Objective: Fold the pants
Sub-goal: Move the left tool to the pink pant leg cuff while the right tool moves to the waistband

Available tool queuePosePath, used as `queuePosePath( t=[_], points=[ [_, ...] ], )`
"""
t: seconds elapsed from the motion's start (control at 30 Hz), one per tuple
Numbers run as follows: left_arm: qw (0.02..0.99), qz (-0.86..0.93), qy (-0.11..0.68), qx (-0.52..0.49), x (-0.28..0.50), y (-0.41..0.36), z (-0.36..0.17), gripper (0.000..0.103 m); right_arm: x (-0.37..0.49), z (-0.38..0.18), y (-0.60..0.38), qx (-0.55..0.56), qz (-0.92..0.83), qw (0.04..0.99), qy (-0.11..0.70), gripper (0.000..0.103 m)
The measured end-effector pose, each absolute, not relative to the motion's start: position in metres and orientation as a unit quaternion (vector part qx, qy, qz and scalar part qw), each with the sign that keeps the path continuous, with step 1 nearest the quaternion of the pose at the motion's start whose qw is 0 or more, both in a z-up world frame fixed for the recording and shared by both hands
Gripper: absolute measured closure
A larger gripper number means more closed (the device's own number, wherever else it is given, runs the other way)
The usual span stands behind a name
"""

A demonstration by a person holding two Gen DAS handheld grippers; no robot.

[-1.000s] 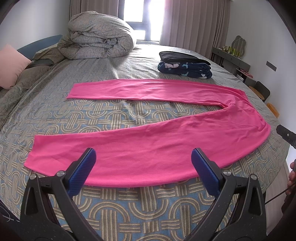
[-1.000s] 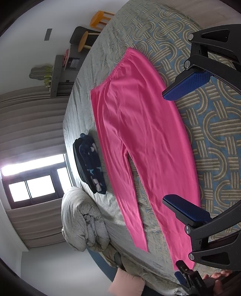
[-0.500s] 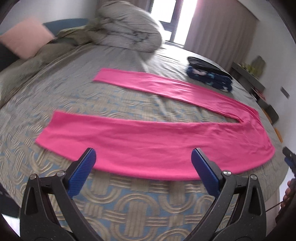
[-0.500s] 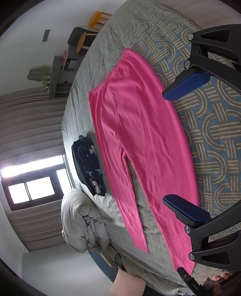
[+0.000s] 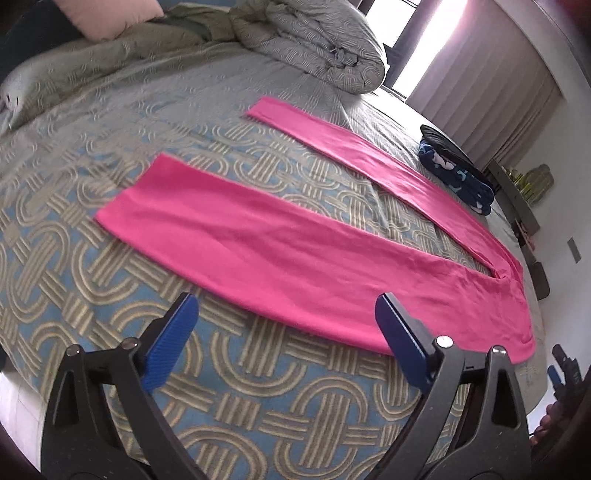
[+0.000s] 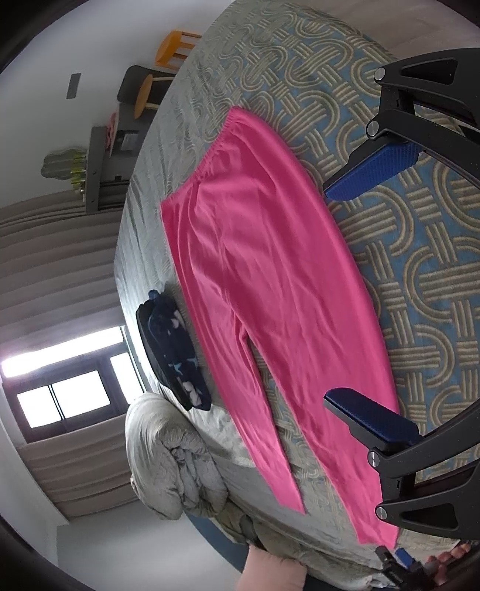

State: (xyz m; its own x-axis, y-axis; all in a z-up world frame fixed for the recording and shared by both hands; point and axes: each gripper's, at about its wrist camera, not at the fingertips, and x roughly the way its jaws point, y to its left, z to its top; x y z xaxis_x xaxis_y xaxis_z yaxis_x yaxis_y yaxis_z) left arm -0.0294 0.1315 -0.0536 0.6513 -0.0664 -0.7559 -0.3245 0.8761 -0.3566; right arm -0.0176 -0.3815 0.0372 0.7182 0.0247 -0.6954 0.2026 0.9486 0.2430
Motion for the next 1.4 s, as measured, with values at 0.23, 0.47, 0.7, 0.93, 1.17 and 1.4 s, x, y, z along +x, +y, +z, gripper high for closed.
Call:
queuePosePath(
  t=[0.23, 0.47, 0.7, 0.93, 1.17, 1.4],
  points=[
    [0.863, 0.072, 0.429, -0.258, -0.018, 0.135, -0.069, 0.01, -0.014, 0.028, -0.385, 0.16, -0.051, 0.909, 0.383, 0.0],
    [0.854, 0.075, 0.44, -0.266, -0.004, 0.139, -0.083, 0.01, -0.009, 0.022, -0.387, 0.162, -0.054, 0.905, 0.389, 0.0],
    [0.855, 0.082, 0.439, -0.265, 0.006, 0.142, -0.088, 0.01, -0.003, 0.013, -0.392, 0.175, -0.059, 0.897, 0.402, 0.0],
    [0.844, 0.082, 0.443, -0.291, 0.01, 0.149, -0.089, 0.01, -0.005, 0.002, -0.413, 0.214, -0.081, 0.878, 0.42, 0.0],
    [0.809, 0.092, 0.455, -0.36, -0.002, 0.156, -0.088, 0.01, -0.011, -0.002, -0.423, 0.247, -0.095, 0.866, 0.425, 0.0],
    [0.809, 0.106, 0.441, -0.374, 0.014, 0.159, -0.094, 0.007, -0.002, -0.007, -0.413, 0.239, -0.081, 0.866, 0.432, 0.0]
  ],
)
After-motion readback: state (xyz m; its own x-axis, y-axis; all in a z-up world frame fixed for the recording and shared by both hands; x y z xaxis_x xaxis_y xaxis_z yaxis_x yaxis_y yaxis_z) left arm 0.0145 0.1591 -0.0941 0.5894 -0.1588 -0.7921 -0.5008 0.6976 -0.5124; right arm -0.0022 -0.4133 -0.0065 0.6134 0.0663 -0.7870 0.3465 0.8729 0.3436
